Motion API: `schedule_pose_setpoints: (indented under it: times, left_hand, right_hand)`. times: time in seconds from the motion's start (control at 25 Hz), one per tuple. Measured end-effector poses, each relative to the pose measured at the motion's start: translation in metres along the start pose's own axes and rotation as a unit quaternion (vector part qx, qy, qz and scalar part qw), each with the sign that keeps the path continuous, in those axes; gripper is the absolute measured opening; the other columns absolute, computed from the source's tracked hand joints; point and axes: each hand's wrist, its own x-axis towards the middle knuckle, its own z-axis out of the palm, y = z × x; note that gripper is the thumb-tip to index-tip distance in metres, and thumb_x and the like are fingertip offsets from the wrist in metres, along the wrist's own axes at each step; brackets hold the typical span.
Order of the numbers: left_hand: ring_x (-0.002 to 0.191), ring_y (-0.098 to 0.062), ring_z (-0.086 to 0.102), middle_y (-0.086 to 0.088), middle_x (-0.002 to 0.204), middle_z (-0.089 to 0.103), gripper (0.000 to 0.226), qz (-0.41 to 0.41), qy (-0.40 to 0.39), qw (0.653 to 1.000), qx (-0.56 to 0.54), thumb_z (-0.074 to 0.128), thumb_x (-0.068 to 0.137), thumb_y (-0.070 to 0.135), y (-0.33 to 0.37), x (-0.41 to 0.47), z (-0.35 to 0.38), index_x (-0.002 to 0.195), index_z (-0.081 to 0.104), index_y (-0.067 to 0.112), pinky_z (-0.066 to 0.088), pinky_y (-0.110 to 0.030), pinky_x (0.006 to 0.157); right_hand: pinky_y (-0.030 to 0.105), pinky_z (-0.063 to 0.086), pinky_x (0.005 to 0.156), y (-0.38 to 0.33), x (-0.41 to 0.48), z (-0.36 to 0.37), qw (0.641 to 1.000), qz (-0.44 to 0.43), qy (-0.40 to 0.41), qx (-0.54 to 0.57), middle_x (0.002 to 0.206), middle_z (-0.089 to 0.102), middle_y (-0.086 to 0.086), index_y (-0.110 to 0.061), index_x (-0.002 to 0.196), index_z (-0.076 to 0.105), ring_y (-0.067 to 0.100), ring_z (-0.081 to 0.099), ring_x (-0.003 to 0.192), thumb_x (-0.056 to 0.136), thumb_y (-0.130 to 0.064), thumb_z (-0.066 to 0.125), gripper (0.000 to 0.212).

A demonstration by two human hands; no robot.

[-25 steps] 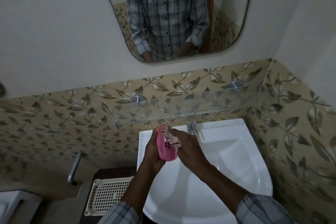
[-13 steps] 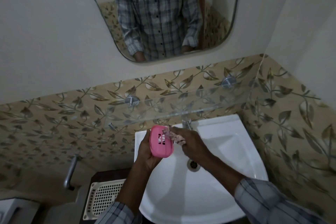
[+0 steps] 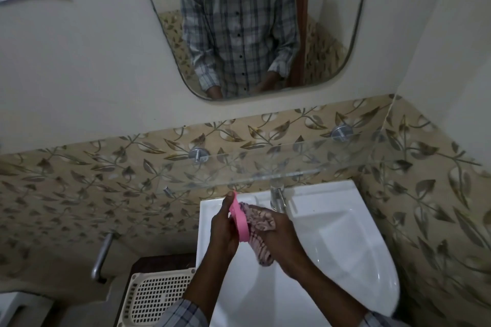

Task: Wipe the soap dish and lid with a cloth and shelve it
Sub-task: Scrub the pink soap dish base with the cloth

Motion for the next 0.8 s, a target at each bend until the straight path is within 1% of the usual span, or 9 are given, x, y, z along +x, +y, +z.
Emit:
schedule_pose_setpoints:
  times: [0.08,0.2,0.28,0.36,0.44,0.52,0.64,0.72,0.8]
  left_hand:
    - [0.087,-0.027,0.075,-0.014,0.093,0.077,0.047,0.023,-0.006,1.000,-0.011,0.073,0.083,0.036,0.006,0.001,-0.006,0.117,0.066,0.005,0.060,-0.042,0.078]
    - [0.067,-0.025,0.073,-0.015,0.078,0.075,0.049,0.008,-0.043,0.999,0.021,0.073,0.074,0.039,0.009,-0.001,-0.015,0.105,0.069,0.002,0.060,-0.036,0.059]
    - [0.066,-0.027,0.072,-0.016,0.077,0.073,0.051,-0.002,-0.061,0.996,0.063,0.074,0.073,0.045,0.006,-0.003,-0.015,0.100,0.072,0.002,0.059,-0.036,0.059]
    - [0.075,-0.030,0.072,-0.019,0.088,0.073,0.053,0.001,-0.077,0.990,0.115,0.068,0.083,0.048,0.000,-0.004,-0.013,0.108,0.071,0.002,0.060,-0.040,0.068]
    - [0.087,-0.037,0.070,-0.024,0.100,0.071,0.054,0.016,-0.079,0.984,0.158,0.065,0.089,0.048,-0.006,-0.007,-0.008,0.115,0.069,0.001,0.058,-0.051,0.084]
    - [0.087,-0.037,0.070,-0.022,0.098,0.073,0.057,0.050,-0.031,0.979,0.194,0.071,0.082,0.051,-0.010,-0.011,-0.006,0.108,0.071,0.000,0.057,-0.052,0.089]
    - [0.076,-0.034,0.069,-0.023,0.085,0.074,0.051,0.130,0.062,0.972,0.187,0.077,0.075,0.047,-0.016,-0.009,-0.001,0.090,0.072,-0.001,0.057,-0.046,0.076]
    - [0.067,-0.029,0.066,-0.020,0.073,0.072,0.042,0.164,0.135,0.962,0.173,0.076,0.081,0.042,-0.018,-0.006,0.001,0.076,0.071,0.000,0.053,-0.035,0.063]
    - [0.059,-0.025,0.066,-0.015,0.066,0.072,0.043,0.183,0.195,0.952,0.148,0.072,0.085,0.043,-0.019,-0.003,0.002,0.068,0.070,0.003,0.052,-0.030,0.058]
  right_hand:
    - [0.036,0.063,0.073,0.002,0.011,-0.013,0.987,0.035,0.048,0.149,0.099,0.079,0.003,-0.025,0.105,0.076,0.022,0.077,0.088,0.090,-0.015,0.067,0.020]
    - [0.050,0.062,0.076,0.005,0.037,-0.028,0.949,0.166,0.150,0.220,0.091,0.078,0.018,-0.007,0.105,0.071,0.035,0.076,0.081,0.088,-0.004,0.067,0.018]
    - [0.054,0.060,0.078,0.005,0.048,-0.028,0.935,0.207,0.147,0.246,0.092,0.075,0.026,0.004,0.107,0.068,0.039,0.074,0.079,0.085,0.003,0.065,0.021]
    - [0.045,0.062,0.065,0.004,0.051,-0.027,0.937,0.232,0.104,0.239,0.082,0.075,0.023,0.007,0.102,0.069,0.035,0.073,0.069,0.081,0.001,0.069,0.021]
    - [0.032,0.055,0.050,0.000,0.050,-0.025,0.949,0.249,0.055,0.188,0.069,0.074,0.015,0.005,0.094,0.070,0.029,0.070,0.056,0.081,-0.009,0.072,0.020]
    - [0.031,0.053,0.051,-0.002,0.049,-0.021,0.968,0.226,0.052,0.091,0.073,0.074,0.012,0.002,0.098,0.070,0.027,0.070,0.059,0.085,-0.022,0.072,0.027]
    - [0.037,0.057,0.074,-0.009,0.042,-0.020,0.975,0.109,0.156,-0.111,0.101,0.071,0.005,-0.012,0.110,0.064,0.025,0.069,0.089,0.094,-0.031,0.062,0.025]
    - [0.037,0.057,0.070,-0.014,0.031,-0.018,0.973,0.062,0.154,-0.160,0.093,0.071,0.003,-0.014,0.099,0.067,0.022,0.068,0.085,0.098,-0.033,0.056,0.022]
    - [0.025,0.055,0.060,-0.011,0.020,-0.011,0.974,0.062,0.096,-0.195,0.091,0.071,0.000,-0.016,0.102,0.067,0.017,0.069,0.080,0.093,-0.035,0.064,0.021]
